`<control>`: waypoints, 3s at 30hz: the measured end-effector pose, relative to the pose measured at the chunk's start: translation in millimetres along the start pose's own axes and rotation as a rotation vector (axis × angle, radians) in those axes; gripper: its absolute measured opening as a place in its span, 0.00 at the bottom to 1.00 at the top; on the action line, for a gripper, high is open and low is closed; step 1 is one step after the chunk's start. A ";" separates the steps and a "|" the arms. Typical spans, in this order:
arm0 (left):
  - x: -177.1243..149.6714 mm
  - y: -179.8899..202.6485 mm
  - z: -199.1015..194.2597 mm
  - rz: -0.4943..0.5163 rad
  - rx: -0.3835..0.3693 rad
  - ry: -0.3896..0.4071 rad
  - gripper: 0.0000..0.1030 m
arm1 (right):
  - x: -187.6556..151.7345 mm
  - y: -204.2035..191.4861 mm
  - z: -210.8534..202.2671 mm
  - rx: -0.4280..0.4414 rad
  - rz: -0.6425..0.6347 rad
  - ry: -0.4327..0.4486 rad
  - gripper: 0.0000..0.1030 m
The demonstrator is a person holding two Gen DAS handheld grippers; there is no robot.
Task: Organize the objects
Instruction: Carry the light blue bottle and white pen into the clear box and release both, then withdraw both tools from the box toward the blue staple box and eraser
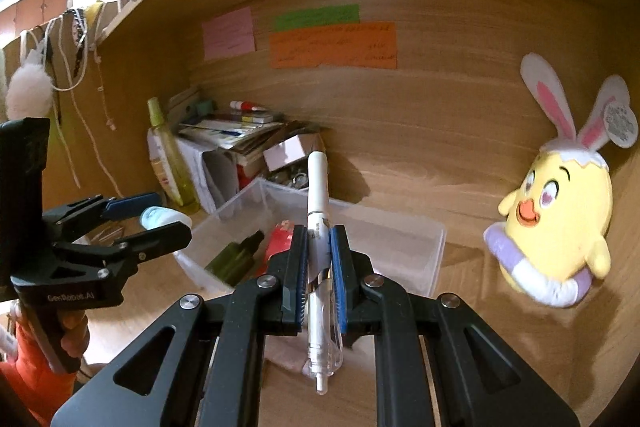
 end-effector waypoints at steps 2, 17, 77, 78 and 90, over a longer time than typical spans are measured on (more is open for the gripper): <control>0.6 -1.9 9.0 -0.005 0.001 -0.015 0.71 | 4.5 1.8 6.5 -0.006 -0.002 -0.001 0.10; -14.8 -6.2 71.9 0.013 -0.003 -0.144 0.71 | -11.6 4.0 66.2 -0.051 -0.040 -0.103 0.10; -121.9 35.1 -0.5 0.127 -0.092 -0.333 0.93 | -95.9 -15.5 -5.9 -0.073 -0.030 -0.221 0.56; -125.0 37.7 0.0 0.137 -0.095 -0.340 0.93 | -98.8 -14.3 -5.3 -0.077 -0.025 -0.229 0.56; -150.9 52.8 4.9 0.182 -0.100 -0.369 0.92 | -111.7 -18.4 2.6 -0.043 -0.017 -0.274 0.57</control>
Point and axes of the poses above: each gripper's, at about its wrist camera, not at the fingertips, and z roughly the way its jaws point, y to its right, x to its top, the point moved 2 cm from there along z, roughly the way its jaws point, and after that the axes turned 4 degrees about x, right-handed, at the moved point
